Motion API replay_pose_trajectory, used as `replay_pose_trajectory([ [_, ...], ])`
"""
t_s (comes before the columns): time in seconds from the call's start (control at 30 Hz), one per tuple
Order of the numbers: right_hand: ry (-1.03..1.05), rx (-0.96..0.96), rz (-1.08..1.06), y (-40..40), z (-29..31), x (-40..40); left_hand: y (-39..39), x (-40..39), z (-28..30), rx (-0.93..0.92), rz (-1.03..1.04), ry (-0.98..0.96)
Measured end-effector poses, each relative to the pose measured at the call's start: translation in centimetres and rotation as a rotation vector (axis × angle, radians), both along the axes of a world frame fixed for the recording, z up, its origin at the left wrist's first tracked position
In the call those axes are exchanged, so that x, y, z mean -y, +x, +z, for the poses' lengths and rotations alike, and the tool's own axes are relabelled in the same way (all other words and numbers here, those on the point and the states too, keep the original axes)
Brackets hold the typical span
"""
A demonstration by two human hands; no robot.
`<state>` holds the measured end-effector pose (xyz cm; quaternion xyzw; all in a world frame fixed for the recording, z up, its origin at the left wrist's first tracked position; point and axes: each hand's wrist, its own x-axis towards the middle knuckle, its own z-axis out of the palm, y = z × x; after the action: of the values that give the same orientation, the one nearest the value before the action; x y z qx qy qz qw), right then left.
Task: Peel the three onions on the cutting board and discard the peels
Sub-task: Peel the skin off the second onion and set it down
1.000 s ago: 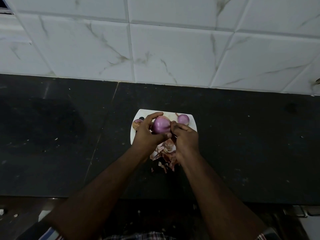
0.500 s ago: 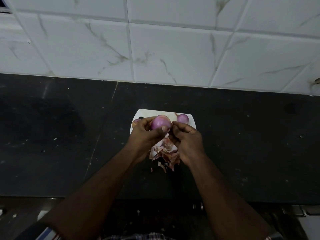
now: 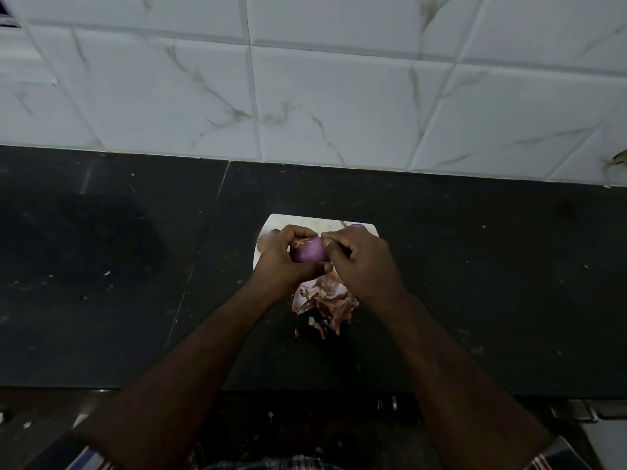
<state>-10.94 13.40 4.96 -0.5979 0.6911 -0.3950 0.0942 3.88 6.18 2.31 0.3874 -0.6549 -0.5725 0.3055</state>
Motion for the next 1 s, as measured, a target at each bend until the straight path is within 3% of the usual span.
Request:
replay_pose_trajectory([
  [0.23,0.039,0.064,0.006,0.4,-0.2,-0.1,0.1,0.2,0.0,0.039,-0.001,-0.057],
  [0.43,0.236,0.683,0.114,-0.4,0.2,-0.2,0.8,0.6,0.3,0.030,-0.084,0.026],
  [0.53,0.303,0.650,0.176,-0.8,0.3,-0.1,1.2,0.9,0.3,0.003,-0.109,0.092],
  [0.67,0.186,0.461,0.163,-1.0,0.6,-0.1,1.4,1.0,0.5,0.019,-0.117,0.141],
  [1.0,0.135,0.510,0.247,-0.9,1.2,0.2,1.9,1.1,1.6,-0.071,-0.158,0.281],
])
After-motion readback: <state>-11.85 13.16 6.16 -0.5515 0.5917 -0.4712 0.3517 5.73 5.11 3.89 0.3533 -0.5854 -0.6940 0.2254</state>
